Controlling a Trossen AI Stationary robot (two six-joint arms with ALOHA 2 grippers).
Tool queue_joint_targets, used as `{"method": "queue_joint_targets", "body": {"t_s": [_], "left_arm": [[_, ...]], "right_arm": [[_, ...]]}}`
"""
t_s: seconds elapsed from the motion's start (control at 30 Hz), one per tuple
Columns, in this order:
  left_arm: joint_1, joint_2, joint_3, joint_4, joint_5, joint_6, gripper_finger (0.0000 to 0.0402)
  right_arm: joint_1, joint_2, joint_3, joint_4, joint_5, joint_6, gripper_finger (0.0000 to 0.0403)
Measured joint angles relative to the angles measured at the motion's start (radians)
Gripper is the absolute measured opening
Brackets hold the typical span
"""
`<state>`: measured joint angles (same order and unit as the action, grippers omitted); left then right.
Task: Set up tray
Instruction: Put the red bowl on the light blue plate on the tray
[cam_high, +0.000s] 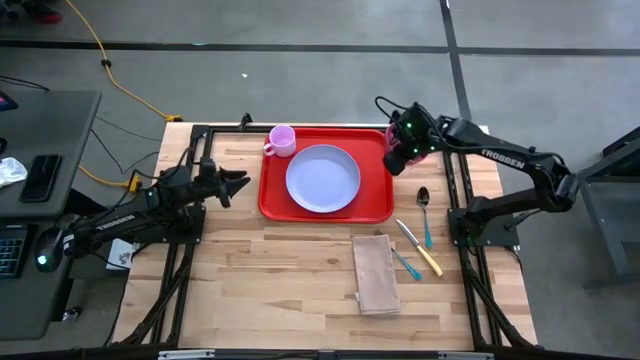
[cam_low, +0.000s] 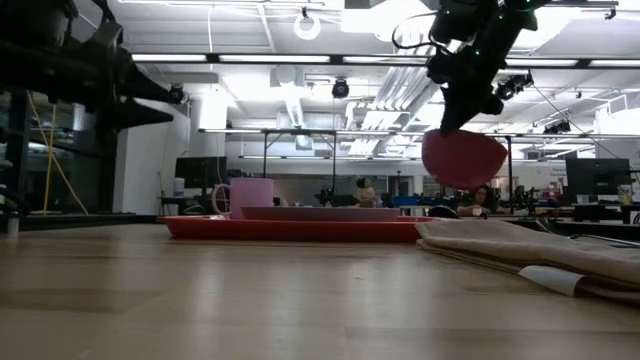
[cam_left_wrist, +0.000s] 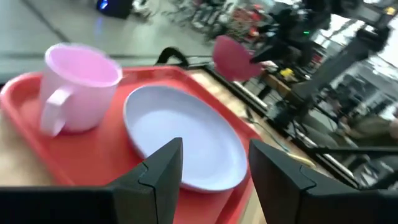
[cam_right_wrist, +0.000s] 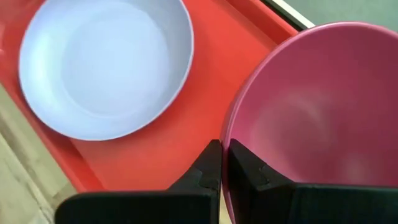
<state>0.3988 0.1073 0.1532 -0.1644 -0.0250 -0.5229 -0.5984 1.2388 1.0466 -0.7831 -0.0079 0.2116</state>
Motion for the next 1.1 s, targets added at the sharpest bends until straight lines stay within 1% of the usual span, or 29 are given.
{"method": "queue_joint_targets", "body": {"t_s": [0.1,0.33,0.47,0.6,0.73,1.1], "left_arm": [[0.000,0.000,0.000,-0.002,0.020,0.023,0.0211],[0.000,0.000,0.000,-0.020,0.023,0.026,0.0211],[0.000,0.000,0.000,-0.021,0.023,0.029,0.0211],[0.000,0.000,0.000,-0.026,0.024,0.029,0.0211],[0.000,0.000,0.000,-0.026,0.024,0.036,0.0211],[0.000,0.000,0.000,-0.028,0.040,0.049,0.0211]], "right_arm": [[0.019,0.000,0.000,0.018,-0.005,0.017,0.0000],[0.053,0.000,0.001,0.090,-0.066,0.034,0.0000],[0.076,0.001,0.039,0.088,-0.073,0.035,0.0000],[0.100,0.021,0.112,0.078,-0.068,0.014,0.0000],[0.129,0.071,0.196,0.056,-0.067,-0.029,0.0000],[0.198,0.281,0.451,-0.076,-0.070,-0.154,0.0000]]}}
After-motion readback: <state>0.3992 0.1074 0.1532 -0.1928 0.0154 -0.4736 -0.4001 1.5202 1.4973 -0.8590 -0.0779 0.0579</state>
